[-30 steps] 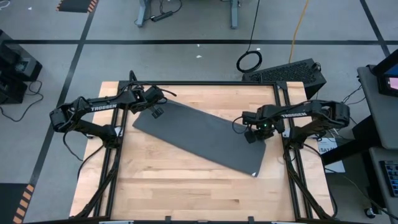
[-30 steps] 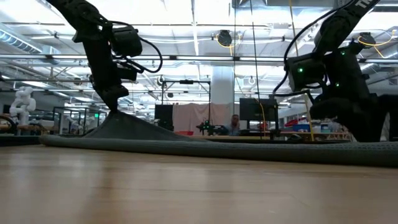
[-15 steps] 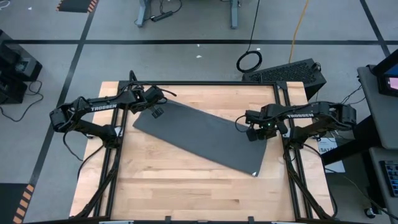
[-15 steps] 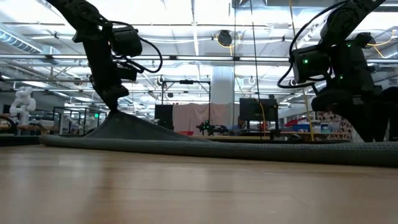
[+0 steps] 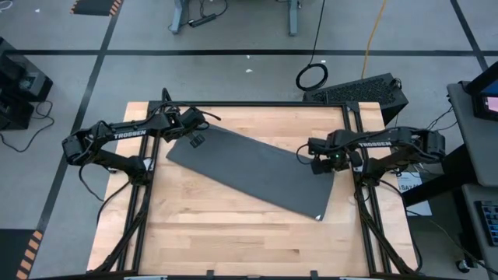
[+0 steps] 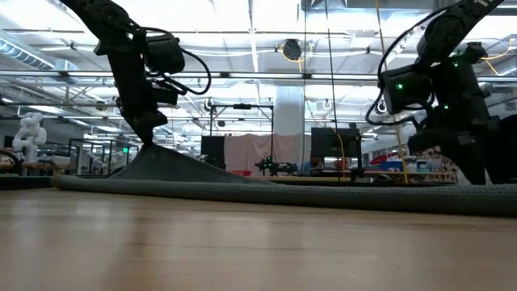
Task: Roll towel into tight, uniform cylinder
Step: Roll the towel
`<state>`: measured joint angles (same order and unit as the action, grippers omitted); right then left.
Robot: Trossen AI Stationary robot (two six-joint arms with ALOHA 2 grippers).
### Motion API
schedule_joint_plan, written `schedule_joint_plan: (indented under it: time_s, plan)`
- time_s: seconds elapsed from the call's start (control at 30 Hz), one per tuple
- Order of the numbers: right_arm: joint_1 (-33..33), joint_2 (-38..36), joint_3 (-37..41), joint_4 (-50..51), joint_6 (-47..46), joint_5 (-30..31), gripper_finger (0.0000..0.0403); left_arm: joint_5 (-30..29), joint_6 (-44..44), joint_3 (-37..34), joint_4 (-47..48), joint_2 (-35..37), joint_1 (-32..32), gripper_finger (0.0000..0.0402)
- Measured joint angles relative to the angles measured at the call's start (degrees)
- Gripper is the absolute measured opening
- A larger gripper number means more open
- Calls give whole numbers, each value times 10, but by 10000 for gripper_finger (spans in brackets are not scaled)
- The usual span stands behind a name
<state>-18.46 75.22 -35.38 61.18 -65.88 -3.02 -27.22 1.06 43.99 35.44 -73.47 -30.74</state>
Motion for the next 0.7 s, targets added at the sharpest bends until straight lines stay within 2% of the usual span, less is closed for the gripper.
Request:
schedule_joint_plan:
  time_s: [0.37, 0.7]
  plan:
    - [-7, 0, 28, -41, -5, -3, 126, 3, -1, 0, 0, 0, 0, 0]
    - [-7, 0, 34, -51, -6, 2, 59, 4, -3, 0, 0, 0, 0, 0]
